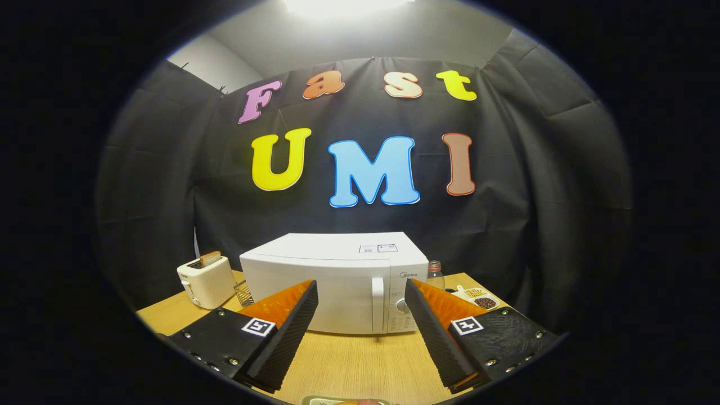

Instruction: Open the microwave, put the food inside, and close the microwave door.

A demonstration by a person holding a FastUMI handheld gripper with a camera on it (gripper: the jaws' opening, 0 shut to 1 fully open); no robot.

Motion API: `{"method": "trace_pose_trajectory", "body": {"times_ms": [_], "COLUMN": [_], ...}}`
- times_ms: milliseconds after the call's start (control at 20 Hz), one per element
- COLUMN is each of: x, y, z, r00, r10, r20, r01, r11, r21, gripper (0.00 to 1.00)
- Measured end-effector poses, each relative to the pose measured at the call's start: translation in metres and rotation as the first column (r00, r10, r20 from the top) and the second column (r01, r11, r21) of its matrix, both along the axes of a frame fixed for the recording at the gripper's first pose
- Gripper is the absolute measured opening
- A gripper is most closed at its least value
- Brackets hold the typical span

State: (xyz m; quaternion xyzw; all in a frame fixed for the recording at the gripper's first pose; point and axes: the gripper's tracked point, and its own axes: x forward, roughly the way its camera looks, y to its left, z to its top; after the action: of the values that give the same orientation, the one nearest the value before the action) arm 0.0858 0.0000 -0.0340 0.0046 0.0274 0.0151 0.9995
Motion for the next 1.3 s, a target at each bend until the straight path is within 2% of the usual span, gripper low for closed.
{"method": "trace_pose_trajectory", "body": {"times_ms": [500, 850, 900, 1000, 1200, 1300], "x": [0.083, 0.119, 0.123, 0.129, 0.14, 0.143], "y": [-0.019, -0.027, -0.029, -0.029, -0.027, -0.026], "z": [-0.046, -0.088, -0.094, -0.108, -0.135, -0.14], "r00": [0.996, 0.986, 0.984, 0.977, 0.964, 0.96], "r10": [-0.016, -0.013, -0.02, -0.019, -0.013, -0.009], "r20": [-0.09, -0.167, -0.179, -0.212, -0.265, -0.281], "r01": [0.017, 0.01, 0.016, 0.014, 0.003, -0.001], "r11": [1.0, 1.0, 1.0, 1.0, 0.999, 0.999], "r21": [0.01, -0.019, -0.023, -0.024, -0.039, -0.035], "gripper": [0.98, 0.97, 0.94, 0.8, 0.8, 0.7]}}
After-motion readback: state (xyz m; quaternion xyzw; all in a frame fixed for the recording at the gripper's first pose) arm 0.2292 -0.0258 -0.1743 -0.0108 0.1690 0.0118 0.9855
